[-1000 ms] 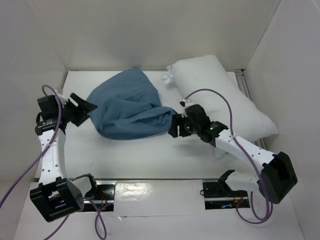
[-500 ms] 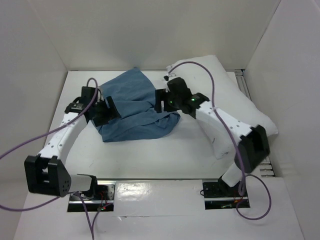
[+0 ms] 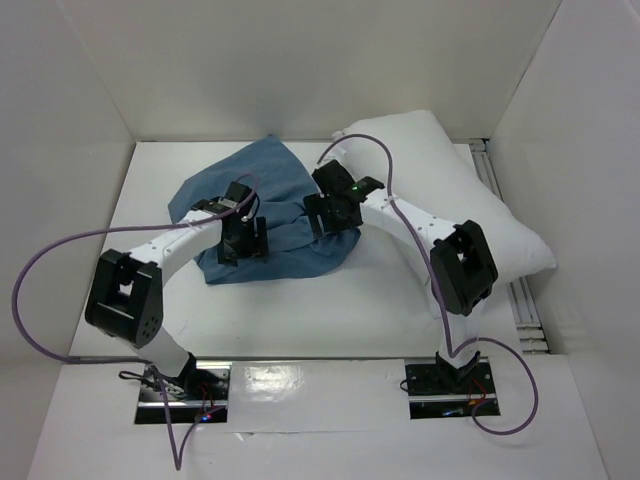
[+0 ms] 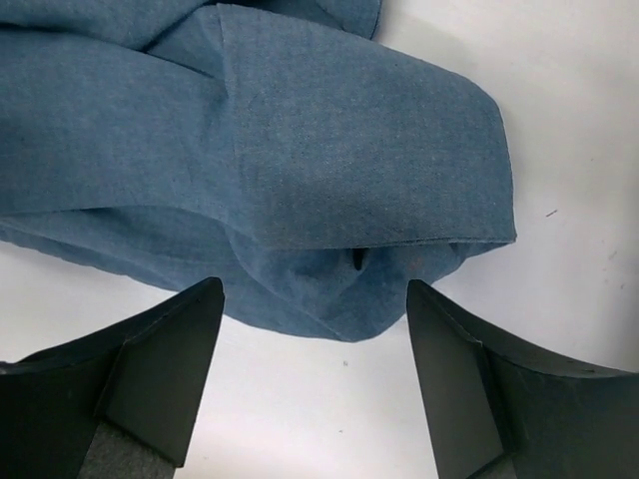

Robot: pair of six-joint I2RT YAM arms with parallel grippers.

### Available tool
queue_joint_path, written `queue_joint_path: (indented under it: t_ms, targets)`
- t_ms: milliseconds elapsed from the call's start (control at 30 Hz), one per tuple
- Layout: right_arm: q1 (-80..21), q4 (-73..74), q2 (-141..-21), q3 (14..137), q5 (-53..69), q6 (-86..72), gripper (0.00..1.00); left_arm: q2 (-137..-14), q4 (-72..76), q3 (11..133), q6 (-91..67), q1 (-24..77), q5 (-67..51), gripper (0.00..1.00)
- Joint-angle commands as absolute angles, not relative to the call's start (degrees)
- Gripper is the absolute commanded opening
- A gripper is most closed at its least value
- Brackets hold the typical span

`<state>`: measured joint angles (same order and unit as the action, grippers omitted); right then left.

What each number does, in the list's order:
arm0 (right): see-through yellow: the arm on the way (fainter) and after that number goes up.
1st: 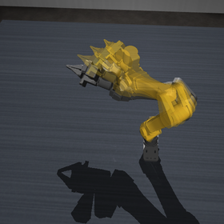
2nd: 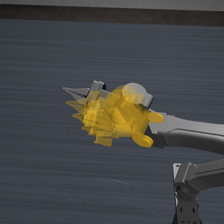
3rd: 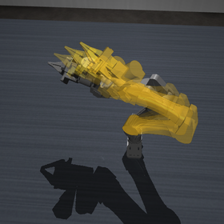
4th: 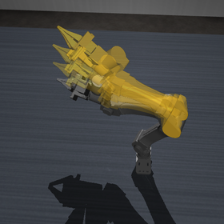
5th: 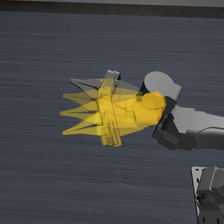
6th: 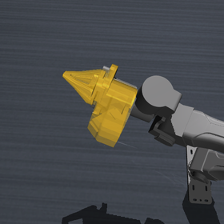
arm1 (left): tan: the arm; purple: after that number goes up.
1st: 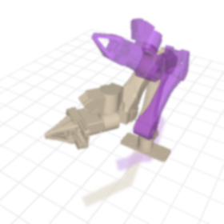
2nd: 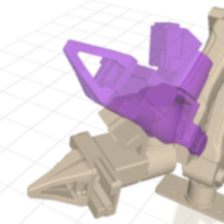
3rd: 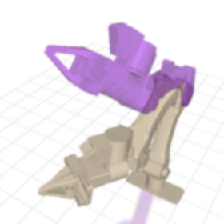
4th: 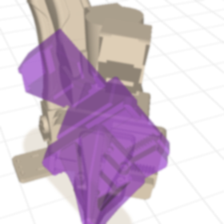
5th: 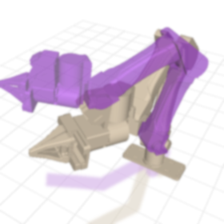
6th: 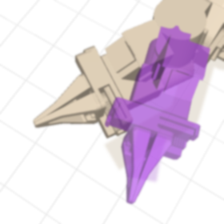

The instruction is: Put the pillow into the pillowcase

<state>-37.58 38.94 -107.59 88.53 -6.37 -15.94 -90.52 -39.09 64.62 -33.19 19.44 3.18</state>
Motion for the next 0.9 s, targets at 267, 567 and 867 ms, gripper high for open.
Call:
queue_joint_path:
  t_ms: [267,567,867]
  targets:
    - [-41.84,37.18,-113.02,95.36,-7.73,-13.01,0.77,-82.71,-39.81,58.37,-36.74,9.50,6.68,0.86]
    - [-41.31,36.30,-118.56,97.91,-14.15,-14.58,0.00,-80.95,-35.34,50.80,-38.14,2.90,0.97,0.97]
    - [-40.61,34.98,-108.39,97.91,-6.27,-14.06,0.00,-85.51,-29.36,46.76,-44.99,0.35,-3.69,0.93]
